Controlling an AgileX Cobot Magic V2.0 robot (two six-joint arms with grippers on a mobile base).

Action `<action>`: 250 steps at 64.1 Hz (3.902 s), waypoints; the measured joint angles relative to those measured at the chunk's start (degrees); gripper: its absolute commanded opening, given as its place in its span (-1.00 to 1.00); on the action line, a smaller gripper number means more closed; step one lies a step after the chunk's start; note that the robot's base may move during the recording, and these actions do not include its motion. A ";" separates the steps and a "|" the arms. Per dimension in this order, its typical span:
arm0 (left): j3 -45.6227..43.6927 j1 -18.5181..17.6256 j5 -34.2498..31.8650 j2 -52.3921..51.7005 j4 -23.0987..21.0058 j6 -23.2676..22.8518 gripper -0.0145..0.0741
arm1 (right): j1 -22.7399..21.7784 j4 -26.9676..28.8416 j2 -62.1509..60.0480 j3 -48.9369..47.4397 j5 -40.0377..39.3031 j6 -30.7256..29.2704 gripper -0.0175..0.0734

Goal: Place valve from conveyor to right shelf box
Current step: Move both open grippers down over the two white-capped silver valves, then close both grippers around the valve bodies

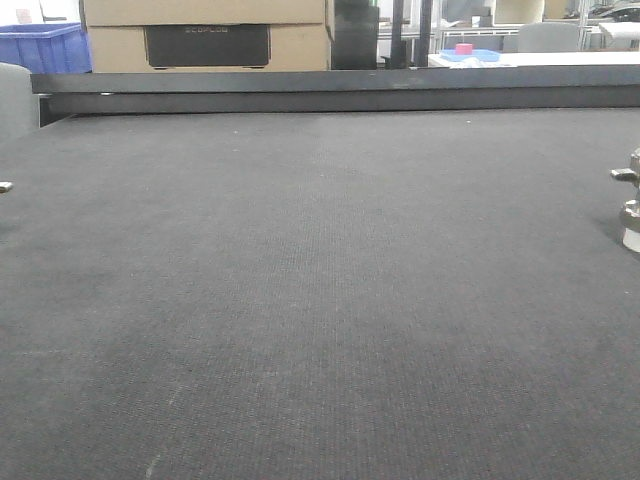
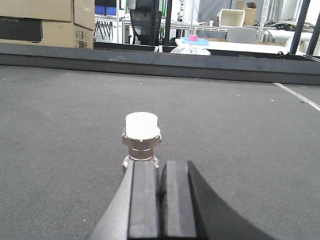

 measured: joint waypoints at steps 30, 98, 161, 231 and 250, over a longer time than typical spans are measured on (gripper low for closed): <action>0.00 0.00 -0.36 0.00 0.00 0.00 -0.92 | 0.00 0.00 0.00 0.00 0.00 0.00 -0.97; -33.29 0.00 18.51 15.80 3.04 0.00 0.29 | 0.00 0.35 9.78 -29.13 8.83 0.00 0.58; -56.39 -8.14 42.62 45.66 -0.80 -3.90 0.68 | 2.11 -1.14 75.91 -79.78 59.58 -0.11 0.64; -56.39 -8.14 43.26 45.70 -1.02 -3.90 0.68 | 3.61 -3.49 103.63 -80.52 54.13 -0.38 0.60; -56.39 -8.14 43.88 45.70 -1.02 -3.90 0.68 | 4.01 -4.49 103.75 -80.66 53.32 -0.38 -0.51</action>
